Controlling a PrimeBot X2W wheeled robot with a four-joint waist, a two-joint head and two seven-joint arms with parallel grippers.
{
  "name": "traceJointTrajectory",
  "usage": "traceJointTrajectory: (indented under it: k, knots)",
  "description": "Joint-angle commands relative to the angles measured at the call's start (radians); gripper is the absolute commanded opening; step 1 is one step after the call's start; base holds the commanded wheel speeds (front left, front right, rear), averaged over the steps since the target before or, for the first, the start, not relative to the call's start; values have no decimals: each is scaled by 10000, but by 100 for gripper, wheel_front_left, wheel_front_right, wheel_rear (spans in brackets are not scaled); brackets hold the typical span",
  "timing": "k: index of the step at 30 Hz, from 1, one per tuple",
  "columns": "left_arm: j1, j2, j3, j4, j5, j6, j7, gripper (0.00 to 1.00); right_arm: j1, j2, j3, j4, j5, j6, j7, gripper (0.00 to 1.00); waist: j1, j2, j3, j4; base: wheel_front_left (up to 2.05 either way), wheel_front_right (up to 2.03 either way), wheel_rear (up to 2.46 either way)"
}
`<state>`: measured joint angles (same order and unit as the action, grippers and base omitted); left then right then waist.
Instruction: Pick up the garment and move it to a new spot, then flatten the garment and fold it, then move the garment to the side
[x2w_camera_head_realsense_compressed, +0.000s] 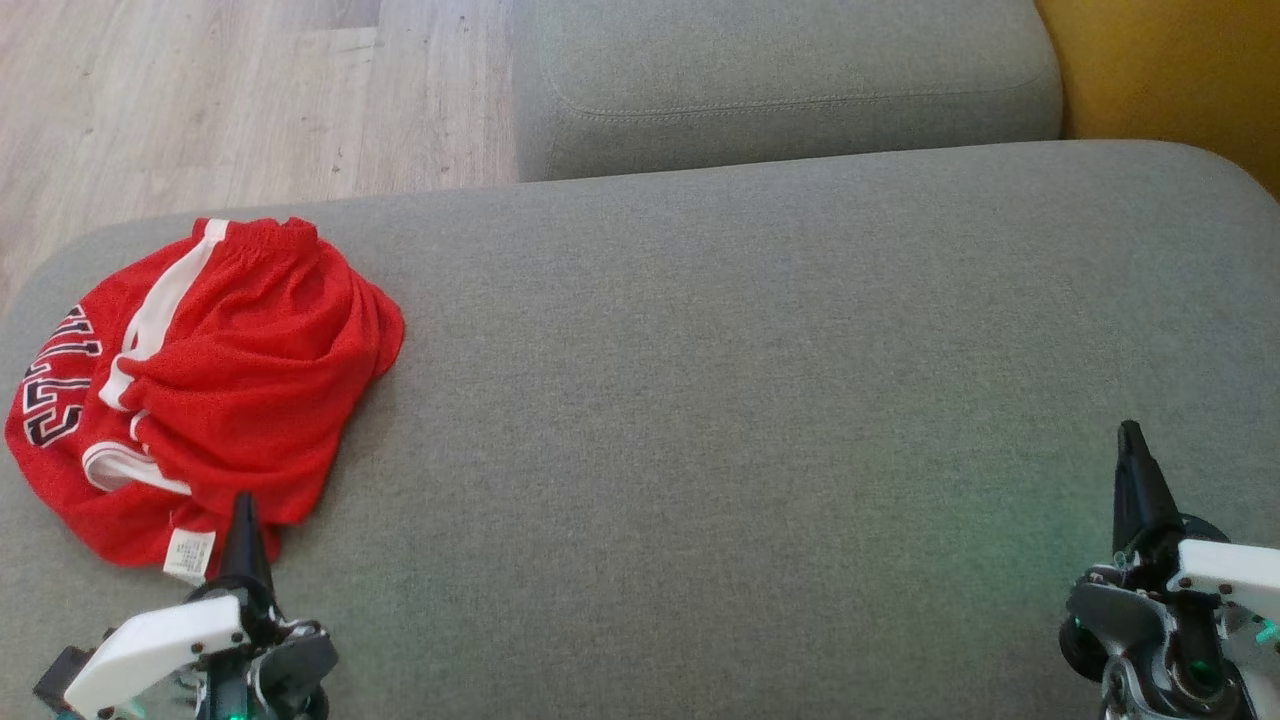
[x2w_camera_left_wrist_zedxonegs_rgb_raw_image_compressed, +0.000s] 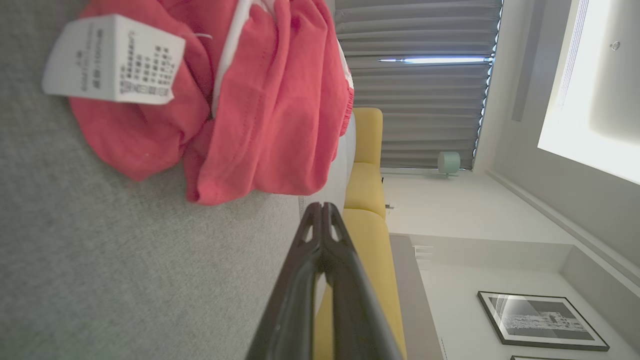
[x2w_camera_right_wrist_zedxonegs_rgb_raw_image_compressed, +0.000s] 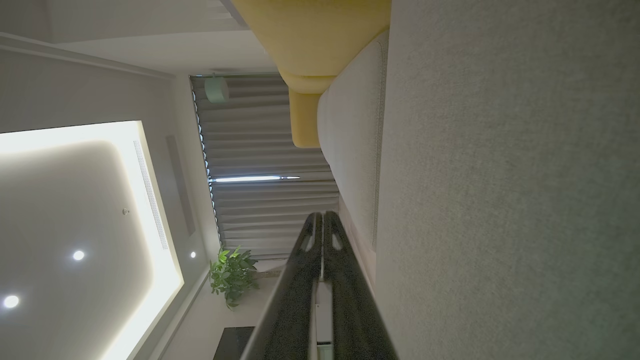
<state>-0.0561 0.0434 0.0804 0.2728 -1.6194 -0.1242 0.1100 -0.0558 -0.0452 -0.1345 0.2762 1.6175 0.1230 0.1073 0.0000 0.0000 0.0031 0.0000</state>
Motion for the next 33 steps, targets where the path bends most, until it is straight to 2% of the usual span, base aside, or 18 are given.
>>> traceJointTrajectory:
  k: [1, 21, 22, 27, 33]
  knots:
    - [-518, 68, 334, -279, 108, -65, 33, 0, -521, -51, 206, -315, -90, 77, 60, 0, 0, 0, 0, 0, 0, 0, 0]
    - [-518, 68, 333, -279, 108, -65, 32, 0, -521, -51, 207, -315, -89, 77, 60, 0, 0, 0, 0, 0, 0, 0, 0]
    - [-1, -2, 0, 0, 0, 0, 0, 100, -1, 0, 1, 0, 0, 0, 0, 100, 0, 0, 0, 0, 0, 0, 0]
    - [343, -53, -72, 616, -1, 9, -16, 100, 380, 67, 40, 626, 1, -2, -12, 100, 0, 0, 2, 0, 0, 0, 0]
    - [329, -47, -279, 549, 106, 6, -195, 100, 387, 61, 226, 549, -112, 2, -192, 100, 0, 0, -49, 10, 0, 0, 0]
